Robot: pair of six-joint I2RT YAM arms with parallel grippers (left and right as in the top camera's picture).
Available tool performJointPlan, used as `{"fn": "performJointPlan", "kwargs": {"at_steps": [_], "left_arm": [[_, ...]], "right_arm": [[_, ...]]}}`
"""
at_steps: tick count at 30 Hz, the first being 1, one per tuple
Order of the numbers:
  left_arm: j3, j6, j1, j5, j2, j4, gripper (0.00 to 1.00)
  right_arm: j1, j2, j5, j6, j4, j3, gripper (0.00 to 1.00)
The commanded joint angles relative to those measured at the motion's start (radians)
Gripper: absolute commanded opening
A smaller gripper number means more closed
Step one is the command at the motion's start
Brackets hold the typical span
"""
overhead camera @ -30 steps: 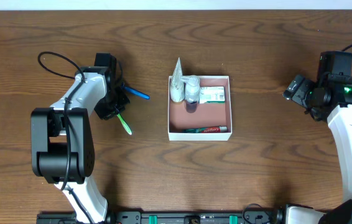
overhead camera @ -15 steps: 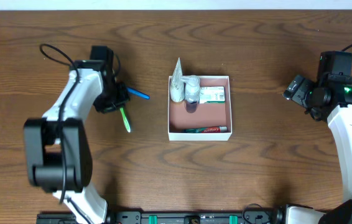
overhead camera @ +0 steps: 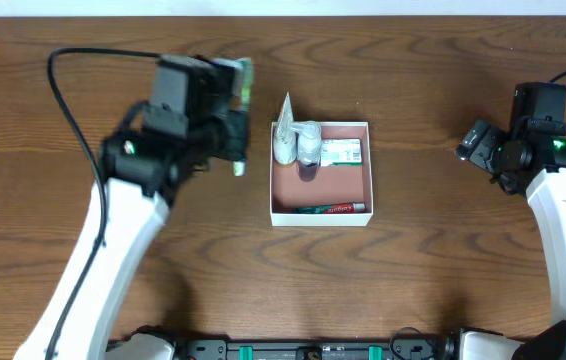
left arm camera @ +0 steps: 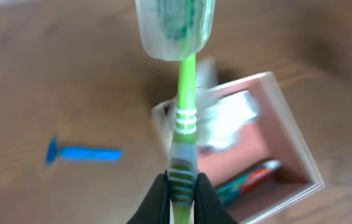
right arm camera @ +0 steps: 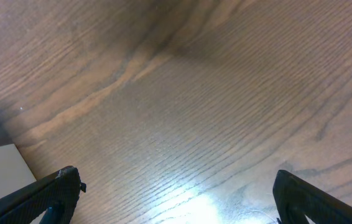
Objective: Pack container
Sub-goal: 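Carry the toothbrush into the box and lay it diagonally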
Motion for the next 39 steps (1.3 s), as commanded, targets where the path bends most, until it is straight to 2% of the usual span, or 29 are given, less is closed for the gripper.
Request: {"fn": "performJointPlan", "kwargs": {"at_steps": [1, 6, 9, 15, 18, 30, 39], "left_arm": [[0.015, 0.083, -0.103, -0.064, -0.063, 0.037, 0.06], [0.014, 0.204, -0.236, -0.129, -0.077, 0.080, 0.06], [0.014, 0.319, -0.294, -0.160, -0.048, 0.077, 0.06], [0.014, 0.570, -0.360, -0.188, 0.055, 0.060, 0.06], [0.014, 0.649, -0.378, -0.188, 0.117, 0.057, 0.06], [0.014, 0.766, -0.394, -0.192, 0.324, 0.030, 0.06], [0.014, 0.765, -0.398, -0.192, 0.330, 0.027, 0.06]], "right_arm": [[-0.007, -0.017, 0.006, 0.006, 0.001, 0.013, 0.99], [-0.007, -0.017, 0.007, 0.006, 0.001, 0.013, 0.99], [-0.007, -0.017, 0.007, 0.006, 0.001, 0.013, 0.99], [-0.007, -0.017, 0.006, 0.006, 0.001, 0.013, 0.99], [-0.006, -0.017, 0.006, 0.006, 0.000, 0.013, 0.99], [-0.006, -0.017, 0.006, 0.006, 0.000, 0.013, 0.99], [-0.006, -0.017, 0.006, 0.006, 0.000, 0.013, 0.99]]}}
